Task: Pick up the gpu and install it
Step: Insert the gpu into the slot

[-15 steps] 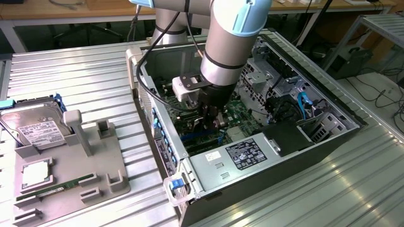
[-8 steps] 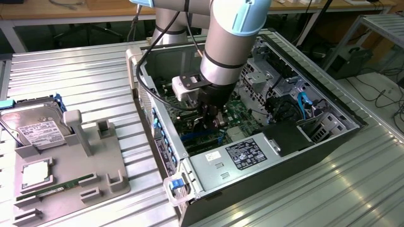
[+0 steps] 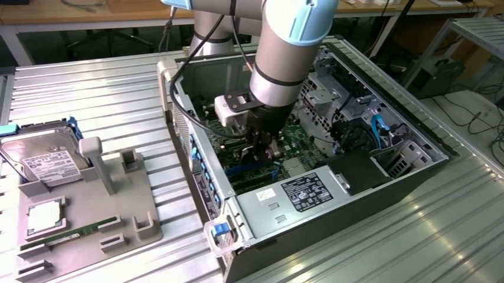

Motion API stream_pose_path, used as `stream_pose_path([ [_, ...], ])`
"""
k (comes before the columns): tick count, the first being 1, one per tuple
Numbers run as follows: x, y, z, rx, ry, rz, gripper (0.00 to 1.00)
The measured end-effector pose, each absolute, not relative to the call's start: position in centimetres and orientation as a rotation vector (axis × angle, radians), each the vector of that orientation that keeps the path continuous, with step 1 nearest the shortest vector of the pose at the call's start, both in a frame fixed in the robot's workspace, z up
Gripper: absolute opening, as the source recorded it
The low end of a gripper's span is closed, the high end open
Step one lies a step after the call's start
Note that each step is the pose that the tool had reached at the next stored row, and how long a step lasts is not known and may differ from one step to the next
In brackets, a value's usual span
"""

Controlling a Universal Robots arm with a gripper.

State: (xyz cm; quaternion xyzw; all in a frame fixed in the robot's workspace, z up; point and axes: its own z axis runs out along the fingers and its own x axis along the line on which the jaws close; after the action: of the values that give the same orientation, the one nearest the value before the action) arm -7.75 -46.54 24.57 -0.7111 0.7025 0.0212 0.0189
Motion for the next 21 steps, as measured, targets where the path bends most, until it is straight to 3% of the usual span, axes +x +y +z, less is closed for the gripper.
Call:
stream_pose_path([
  [21,-7.75,-46.54,23.92,-2.207,2.181,0.066,0.27],
])
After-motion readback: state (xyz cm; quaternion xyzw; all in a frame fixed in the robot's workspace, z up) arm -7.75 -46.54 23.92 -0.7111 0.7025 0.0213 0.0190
